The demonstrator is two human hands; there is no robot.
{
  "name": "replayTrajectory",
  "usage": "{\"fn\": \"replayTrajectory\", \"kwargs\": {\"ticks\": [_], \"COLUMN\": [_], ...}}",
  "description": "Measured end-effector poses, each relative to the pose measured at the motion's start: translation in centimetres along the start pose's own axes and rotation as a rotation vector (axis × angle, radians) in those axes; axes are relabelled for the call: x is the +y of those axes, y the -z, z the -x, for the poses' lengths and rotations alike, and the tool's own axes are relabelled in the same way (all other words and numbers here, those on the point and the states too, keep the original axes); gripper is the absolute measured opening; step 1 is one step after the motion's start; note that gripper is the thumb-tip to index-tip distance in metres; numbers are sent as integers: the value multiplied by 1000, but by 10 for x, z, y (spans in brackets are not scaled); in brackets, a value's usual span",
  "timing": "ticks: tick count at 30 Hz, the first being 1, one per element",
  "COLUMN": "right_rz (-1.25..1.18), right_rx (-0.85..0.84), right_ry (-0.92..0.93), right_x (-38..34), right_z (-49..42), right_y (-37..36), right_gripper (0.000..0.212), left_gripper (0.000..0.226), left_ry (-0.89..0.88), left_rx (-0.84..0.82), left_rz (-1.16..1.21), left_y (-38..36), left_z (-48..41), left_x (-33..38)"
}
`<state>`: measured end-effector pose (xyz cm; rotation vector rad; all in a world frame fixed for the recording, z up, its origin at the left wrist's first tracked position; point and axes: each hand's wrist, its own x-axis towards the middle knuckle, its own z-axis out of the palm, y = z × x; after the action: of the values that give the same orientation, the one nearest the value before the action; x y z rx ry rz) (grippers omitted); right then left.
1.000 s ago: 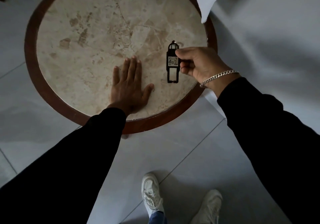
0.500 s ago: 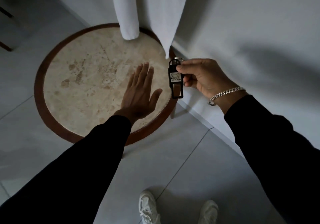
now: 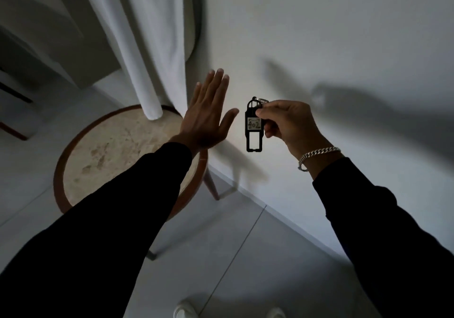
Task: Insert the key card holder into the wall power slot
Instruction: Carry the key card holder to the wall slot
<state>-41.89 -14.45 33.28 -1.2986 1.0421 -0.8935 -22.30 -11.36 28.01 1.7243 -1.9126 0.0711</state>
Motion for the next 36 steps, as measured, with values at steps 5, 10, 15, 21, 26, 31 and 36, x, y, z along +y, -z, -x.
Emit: {"fn": "replayTrajectory", "kwargs": {"ticks": [5, 10, 15, 21, 26, 31, 36], "right_rz": [73, 156, 161, 370, 571, 730, 604], "right_rx": [23, 59, 127, 227, 340, 469, 660], "right_ry": [89, 164, 215, 271, 317, 376, 469], "right_x": [-71, -128, -170, -205, -229, -245, -255], "right_z": [47, 88, 126, 181, 224, 256, 270], "right_y": [66, 119, 165, 227, 280, 330, 378], "right_gripper": [8, 11, 17, 21, 21, 19, 19], "left_gripper": [69, 69, 68, 69, 70, 74, 73], "left_ry": [-158, -332, -537, -743, -845, -932, -940], "left_rx": [112, 220, 283, 313, 319, 311, 355], "left_rz": [5, 53, 112, 146, 165, 159, 147], "left_y": [55, 99, 125, 141, 142, 136, 120], "left_z": [-71, -126, -167, -189, -196, -196, -199], "left_x": [88, 169, 249, 343, 412, 475, 519]}}
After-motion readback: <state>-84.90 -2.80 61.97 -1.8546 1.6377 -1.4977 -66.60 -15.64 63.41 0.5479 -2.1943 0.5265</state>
